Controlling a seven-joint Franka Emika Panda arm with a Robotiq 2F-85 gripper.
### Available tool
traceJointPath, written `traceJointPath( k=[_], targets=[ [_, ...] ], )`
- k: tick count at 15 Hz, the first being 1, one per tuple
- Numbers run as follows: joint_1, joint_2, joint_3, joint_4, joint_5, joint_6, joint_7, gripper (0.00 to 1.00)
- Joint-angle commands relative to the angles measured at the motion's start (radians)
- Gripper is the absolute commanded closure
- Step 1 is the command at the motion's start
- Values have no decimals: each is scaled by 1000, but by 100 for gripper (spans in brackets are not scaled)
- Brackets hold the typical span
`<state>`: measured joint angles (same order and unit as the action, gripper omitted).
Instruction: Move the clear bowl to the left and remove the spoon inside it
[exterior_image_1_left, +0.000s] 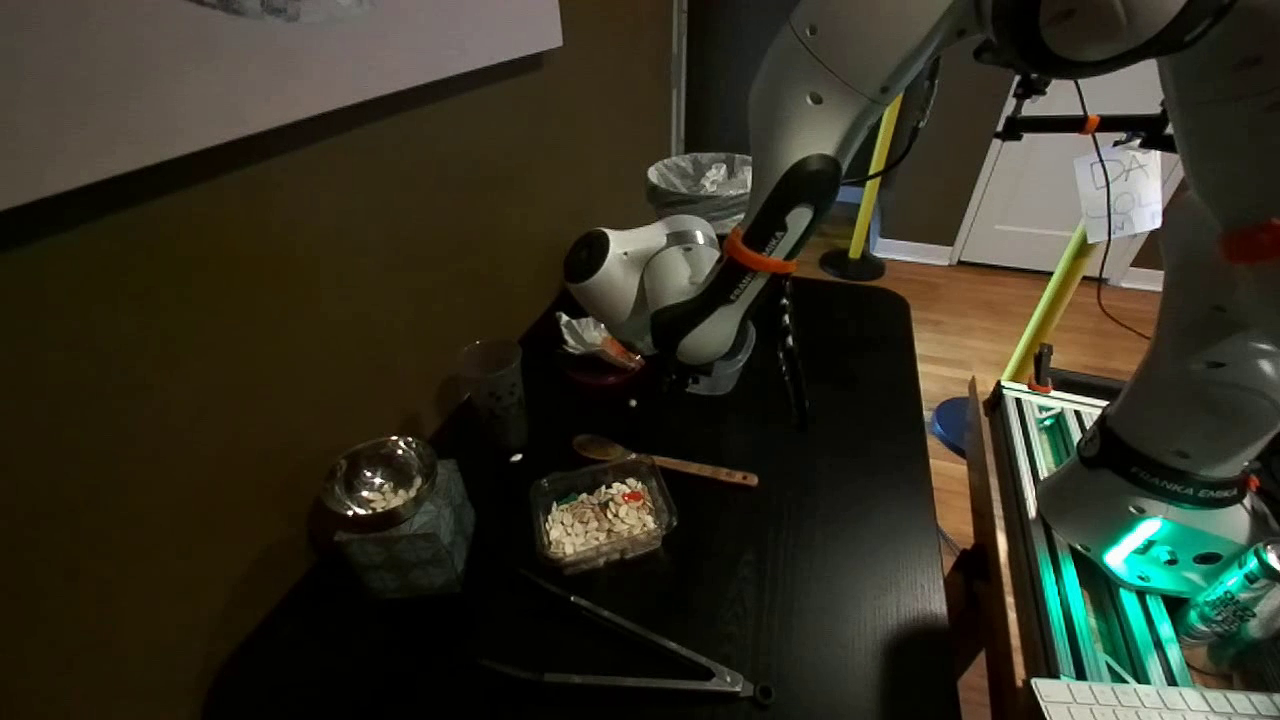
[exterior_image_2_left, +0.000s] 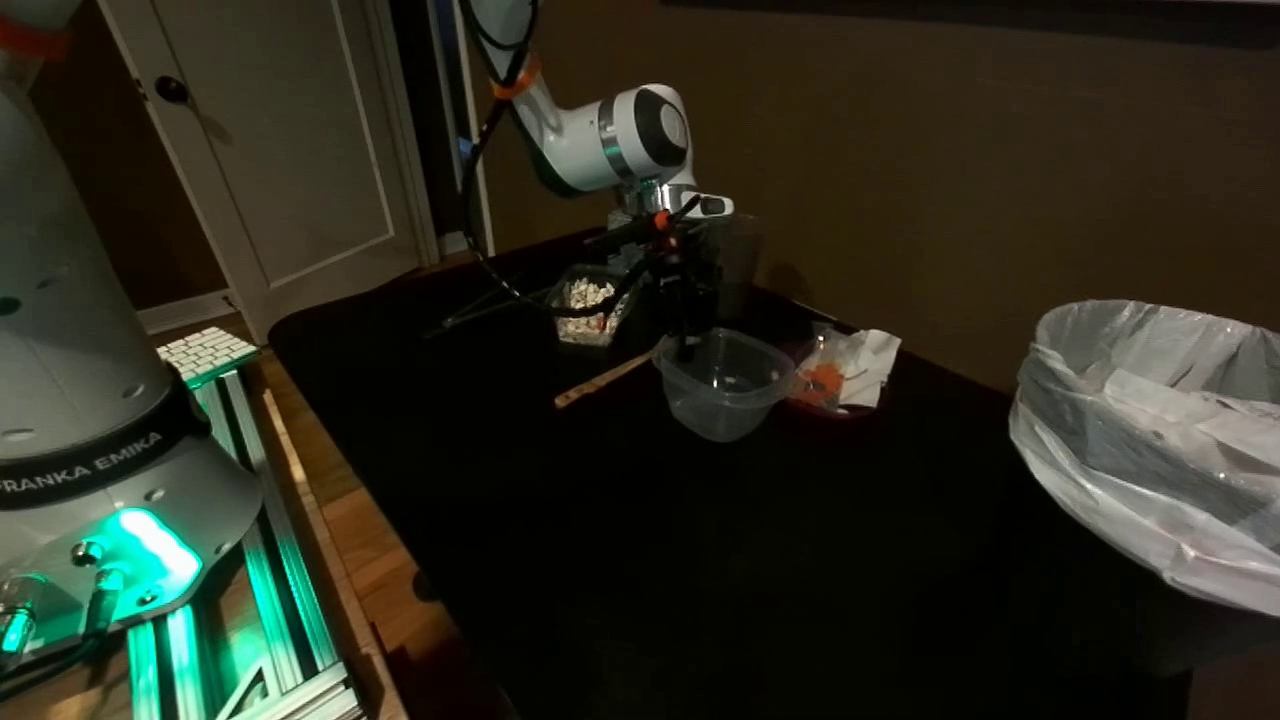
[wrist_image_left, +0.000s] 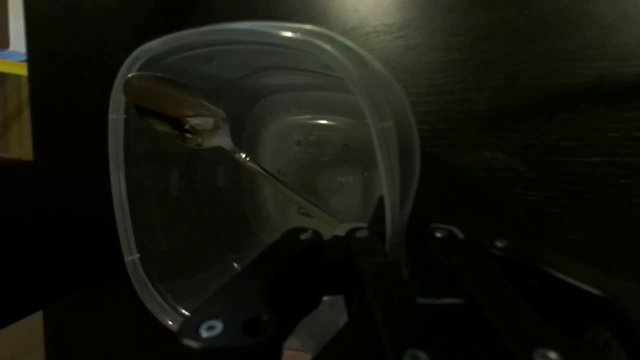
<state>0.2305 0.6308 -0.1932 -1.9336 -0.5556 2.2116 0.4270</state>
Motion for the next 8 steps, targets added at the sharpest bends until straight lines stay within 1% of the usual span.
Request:
traceJointPath(
  k=[1,3,5,8],
  targets=[
    [19,-21,-26,-34,-150,6,13,98],
    [-8,-9,-10,-33,-194,36,6,98],
    [-31,-9,5,-42,-211,84,23,98],
    [-56,-29,22,-86,-195,217,29,98]
  ],
)
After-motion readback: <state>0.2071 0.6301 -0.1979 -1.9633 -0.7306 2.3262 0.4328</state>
